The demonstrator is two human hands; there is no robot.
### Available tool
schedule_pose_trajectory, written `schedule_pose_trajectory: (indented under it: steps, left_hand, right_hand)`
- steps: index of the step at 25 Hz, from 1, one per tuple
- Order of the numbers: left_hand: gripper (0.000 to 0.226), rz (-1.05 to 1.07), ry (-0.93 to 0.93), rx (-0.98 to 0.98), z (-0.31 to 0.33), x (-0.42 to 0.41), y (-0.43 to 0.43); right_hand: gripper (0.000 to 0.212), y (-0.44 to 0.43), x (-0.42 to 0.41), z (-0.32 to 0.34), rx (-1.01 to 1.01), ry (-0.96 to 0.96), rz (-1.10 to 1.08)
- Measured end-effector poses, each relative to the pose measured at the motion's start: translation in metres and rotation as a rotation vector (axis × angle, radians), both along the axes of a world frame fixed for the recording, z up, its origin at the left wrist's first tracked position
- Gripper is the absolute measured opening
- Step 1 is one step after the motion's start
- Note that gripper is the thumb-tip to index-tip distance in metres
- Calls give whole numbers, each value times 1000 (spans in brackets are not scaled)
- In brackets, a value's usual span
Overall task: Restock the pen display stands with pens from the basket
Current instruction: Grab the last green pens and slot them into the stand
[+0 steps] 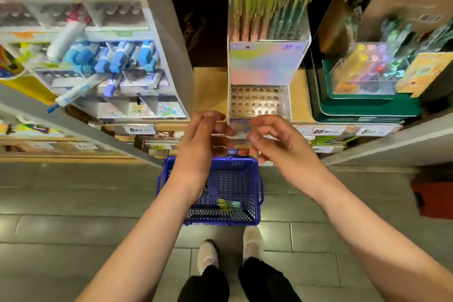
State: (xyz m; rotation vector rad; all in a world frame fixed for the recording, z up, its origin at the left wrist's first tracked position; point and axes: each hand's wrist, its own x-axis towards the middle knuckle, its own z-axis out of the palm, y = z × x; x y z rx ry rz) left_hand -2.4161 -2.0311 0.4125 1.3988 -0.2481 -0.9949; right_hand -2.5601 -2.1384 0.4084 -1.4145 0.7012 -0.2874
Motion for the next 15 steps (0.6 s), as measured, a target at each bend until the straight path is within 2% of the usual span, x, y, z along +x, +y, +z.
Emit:
schedule_pose_trajectory:
  steps: [5, 10, 15]
  left_hand:
    - [28, 44, 57, 75, -116, 0, 32]
    - [31, 75, 167, 182, -285, 5, 77]
    - [22, -46, 142, 332, -472, 4, 105]
  right_hand:
    - [23, 30, 3, -115, 41, 99, 3]
    - [18, 68, 2, -280, 81, 205, 67]
    - [19, 77, -6, -452, 49, 319, 133]
